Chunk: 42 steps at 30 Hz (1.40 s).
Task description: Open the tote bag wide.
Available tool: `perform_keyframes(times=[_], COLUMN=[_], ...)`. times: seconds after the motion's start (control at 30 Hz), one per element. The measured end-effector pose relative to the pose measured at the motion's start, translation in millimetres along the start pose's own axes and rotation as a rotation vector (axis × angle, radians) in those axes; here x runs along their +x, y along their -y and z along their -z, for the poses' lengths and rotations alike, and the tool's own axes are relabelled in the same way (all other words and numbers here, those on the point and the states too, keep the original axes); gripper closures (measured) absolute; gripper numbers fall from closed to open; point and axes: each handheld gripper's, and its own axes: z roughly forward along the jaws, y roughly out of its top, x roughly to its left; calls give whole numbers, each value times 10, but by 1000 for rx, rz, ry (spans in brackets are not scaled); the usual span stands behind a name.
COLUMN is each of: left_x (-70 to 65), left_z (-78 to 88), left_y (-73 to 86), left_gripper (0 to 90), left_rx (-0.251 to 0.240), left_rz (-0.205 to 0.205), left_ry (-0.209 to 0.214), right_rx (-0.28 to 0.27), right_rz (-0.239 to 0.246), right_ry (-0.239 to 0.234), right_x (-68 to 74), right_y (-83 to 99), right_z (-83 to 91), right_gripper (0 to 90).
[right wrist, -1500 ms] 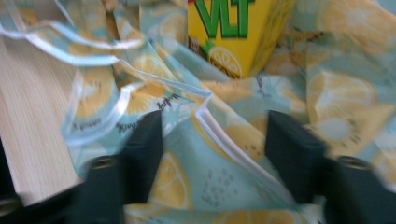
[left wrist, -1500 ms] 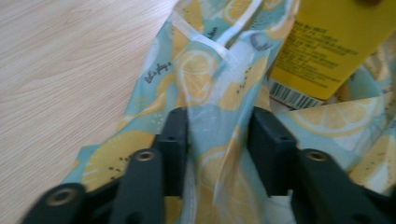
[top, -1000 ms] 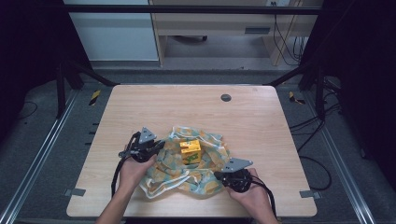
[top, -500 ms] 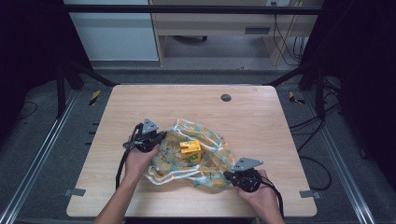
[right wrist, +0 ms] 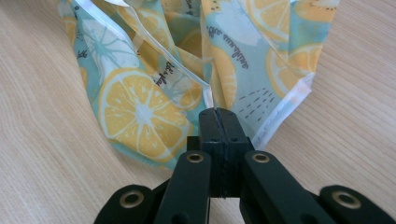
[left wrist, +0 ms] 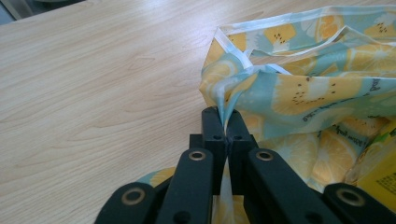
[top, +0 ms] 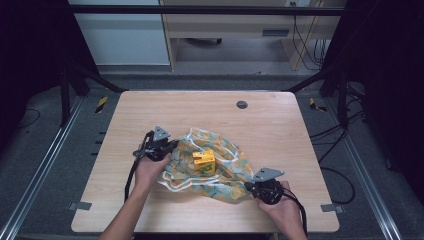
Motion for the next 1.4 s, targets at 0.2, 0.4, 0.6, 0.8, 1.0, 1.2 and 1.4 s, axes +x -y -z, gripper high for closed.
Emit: perform_keyframes(times=[0.2, 0.4, 0.6, 0.8, 1.0, 1.2, 1.4], left_x=[7, 5, 10, 26, 20, -2, 11], left_z=[-39, -84, -134, -187, -189, -198, -198], left_y=[13, 34, 86, 149, 157, 193, 232], left_gripper=[898, 898, 897, 897, 898, 898, 898], left_rx=[16, 22, 38, 47, 54, 72, 76], left_rz=[-14, -11, -8, 9, 11, -11, 4], left_ry=[2, -2, 4, 6, 3, -16, -23], right_rx=[27, 28, 38, 45, 56, 58, 64], right_rz=[4, -1, 2, 19, 9, 0, 1], right_ry=[1, 4, 8, 8, 11, 13, 19], right_x=[-28, -41, -56, -72, -110, -125, -151], right_y=[14, 16, 22, 17, 15, 22, 7], right_z=[-48, -56, -67, -101, -131, -155, -185], right_gripper=[900, 900, 900, 900, 900, 900, 900])
